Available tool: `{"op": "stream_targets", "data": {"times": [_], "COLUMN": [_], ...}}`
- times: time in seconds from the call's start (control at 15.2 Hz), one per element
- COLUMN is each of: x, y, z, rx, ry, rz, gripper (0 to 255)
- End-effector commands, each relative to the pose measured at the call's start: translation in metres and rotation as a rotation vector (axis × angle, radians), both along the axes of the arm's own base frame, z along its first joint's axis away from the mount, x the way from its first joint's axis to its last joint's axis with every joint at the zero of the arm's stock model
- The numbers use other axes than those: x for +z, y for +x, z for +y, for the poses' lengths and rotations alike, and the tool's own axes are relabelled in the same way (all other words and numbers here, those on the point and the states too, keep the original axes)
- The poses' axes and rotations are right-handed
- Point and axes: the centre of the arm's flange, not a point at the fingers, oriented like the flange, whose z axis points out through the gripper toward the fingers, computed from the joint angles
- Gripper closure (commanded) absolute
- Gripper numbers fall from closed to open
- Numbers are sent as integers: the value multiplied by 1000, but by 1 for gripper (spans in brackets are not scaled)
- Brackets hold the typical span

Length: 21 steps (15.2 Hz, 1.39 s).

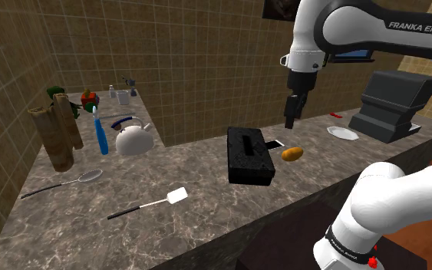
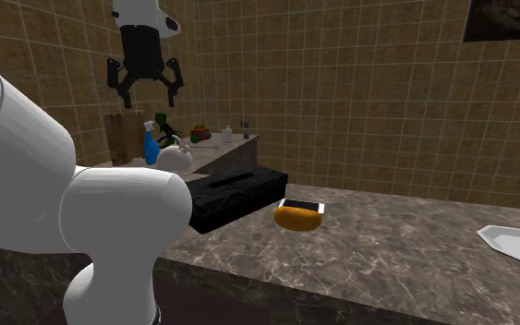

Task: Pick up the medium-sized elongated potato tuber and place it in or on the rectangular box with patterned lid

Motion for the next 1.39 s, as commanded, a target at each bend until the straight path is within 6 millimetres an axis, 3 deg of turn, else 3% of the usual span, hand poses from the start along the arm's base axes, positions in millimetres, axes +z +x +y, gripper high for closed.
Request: {"op": "stream_targets", "data": {"times": [0.0, 0.66, 1.32], "x": [0, -80, -162], "y": [0, -26, -19], "z": [0, -102, -207], "rx": [0, 302, 604], "ry": [0, 15, 30], "rz": [0, -31, -61], "gripper": [0, 0, 0]}}
